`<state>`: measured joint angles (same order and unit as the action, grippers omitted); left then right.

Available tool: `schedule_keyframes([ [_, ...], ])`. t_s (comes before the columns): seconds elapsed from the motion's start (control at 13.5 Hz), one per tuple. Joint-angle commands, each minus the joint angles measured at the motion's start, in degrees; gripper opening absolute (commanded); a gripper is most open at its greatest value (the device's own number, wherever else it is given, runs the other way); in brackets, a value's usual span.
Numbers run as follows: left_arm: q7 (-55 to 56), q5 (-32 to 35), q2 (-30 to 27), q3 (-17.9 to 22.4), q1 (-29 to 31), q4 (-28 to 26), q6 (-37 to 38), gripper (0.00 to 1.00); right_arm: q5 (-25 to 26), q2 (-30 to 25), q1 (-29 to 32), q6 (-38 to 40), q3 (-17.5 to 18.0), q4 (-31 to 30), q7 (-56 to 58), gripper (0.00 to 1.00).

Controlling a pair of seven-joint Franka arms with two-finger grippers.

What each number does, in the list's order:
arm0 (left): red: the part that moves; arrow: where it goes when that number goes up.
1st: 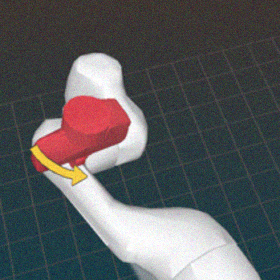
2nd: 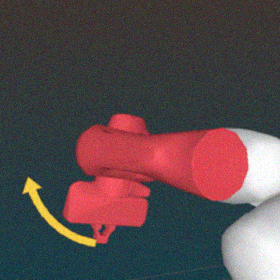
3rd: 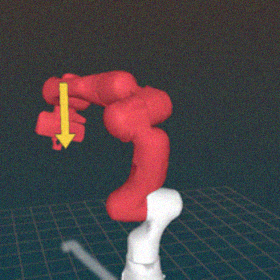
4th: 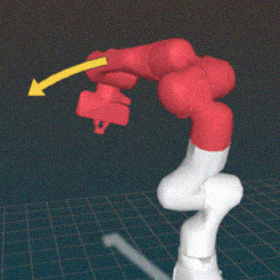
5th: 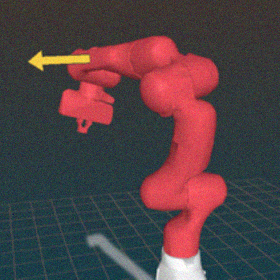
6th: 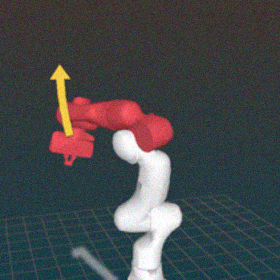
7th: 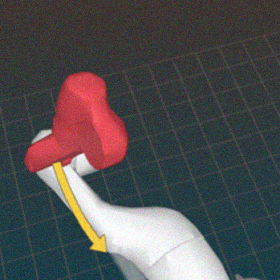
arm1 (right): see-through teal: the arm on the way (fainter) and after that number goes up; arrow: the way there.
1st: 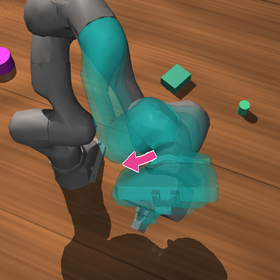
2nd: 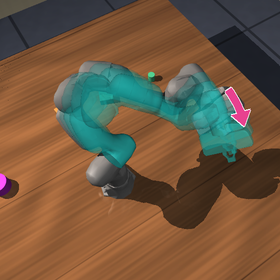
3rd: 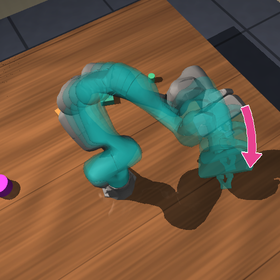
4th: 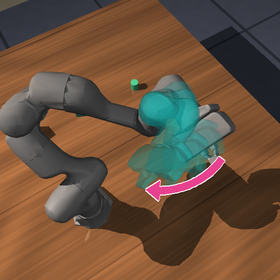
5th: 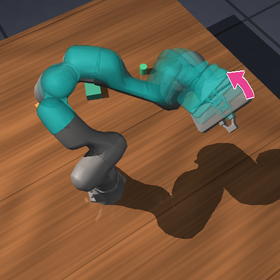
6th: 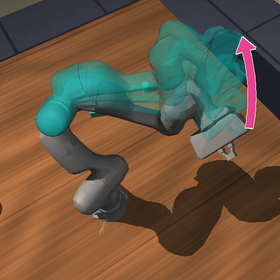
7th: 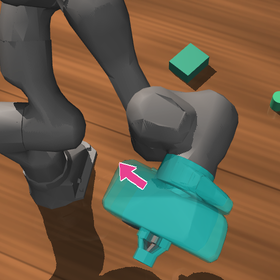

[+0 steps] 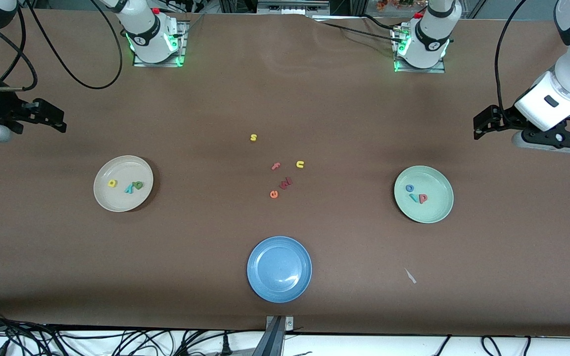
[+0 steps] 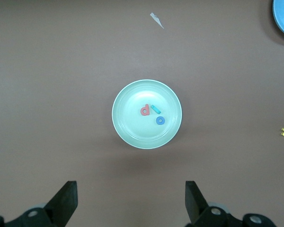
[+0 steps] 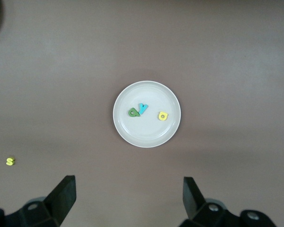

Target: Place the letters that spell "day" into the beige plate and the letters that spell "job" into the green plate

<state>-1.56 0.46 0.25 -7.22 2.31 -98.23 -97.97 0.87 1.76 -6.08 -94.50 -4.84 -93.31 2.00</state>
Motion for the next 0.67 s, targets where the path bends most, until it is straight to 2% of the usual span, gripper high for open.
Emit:
schedule_keyframes([
  [0.0, -0.90, -0.81, -0.61, 0.10, -0.11, 0.32, 0.77, 1.00, 1.15, -1.32, 0.10, -1.65, 0.62, -1.79, -0.59, 1.00],
  [0.59, -0.81, -0.90, -0.61, 0.01, -0.12, 0.23, 0.77, 1.00, 1.24, -0.70, -0.33, -1.30, 0.53, -1.26, -0.41, 1.00],
])
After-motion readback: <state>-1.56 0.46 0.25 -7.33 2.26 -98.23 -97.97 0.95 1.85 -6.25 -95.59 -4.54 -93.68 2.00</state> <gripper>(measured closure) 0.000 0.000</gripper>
